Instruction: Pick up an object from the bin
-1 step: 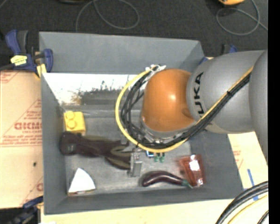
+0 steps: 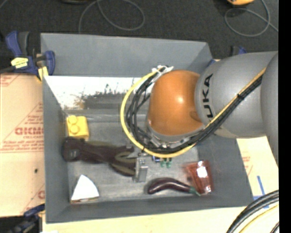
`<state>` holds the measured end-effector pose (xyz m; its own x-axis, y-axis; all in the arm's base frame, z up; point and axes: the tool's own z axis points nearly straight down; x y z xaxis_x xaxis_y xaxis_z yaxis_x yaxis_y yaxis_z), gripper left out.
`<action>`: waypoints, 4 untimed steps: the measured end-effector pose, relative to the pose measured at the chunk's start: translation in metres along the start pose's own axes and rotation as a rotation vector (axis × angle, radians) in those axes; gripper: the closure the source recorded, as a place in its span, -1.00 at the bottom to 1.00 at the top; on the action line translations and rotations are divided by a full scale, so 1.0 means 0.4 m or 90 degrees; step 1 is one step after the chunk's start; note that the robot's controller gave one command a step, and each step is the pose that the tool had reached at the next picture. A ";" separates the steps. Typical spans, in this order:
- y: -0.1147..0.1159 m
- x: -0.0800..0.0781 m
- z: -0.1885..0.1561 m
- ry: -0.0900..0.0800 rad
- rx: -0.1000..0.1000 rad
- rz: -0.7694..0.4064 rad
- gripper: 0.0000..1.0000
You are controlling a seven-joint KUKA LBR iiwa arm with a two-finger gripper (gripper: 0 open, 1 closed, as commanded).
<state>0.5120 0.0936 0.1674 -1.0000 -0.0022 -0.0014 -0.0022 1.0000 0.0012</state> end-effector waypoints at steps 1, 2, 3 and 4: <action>-0.012 -0.012 0.102 -0.004 0.000 -0.027 -1.00; -0.011 -0.047 0.239 -0.002 -0.001 0.130 1.00; -0.011 -0.047 0.239 -0.002 -0.001 0.130 1.00; -0.005 -0.031 -0.097 -0.004 -0.001 0.112 1.00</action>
Offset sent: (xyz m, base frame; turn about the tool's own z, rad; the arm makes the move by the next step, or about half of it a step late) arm 0.0171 -0.0031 -0.0974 0.2039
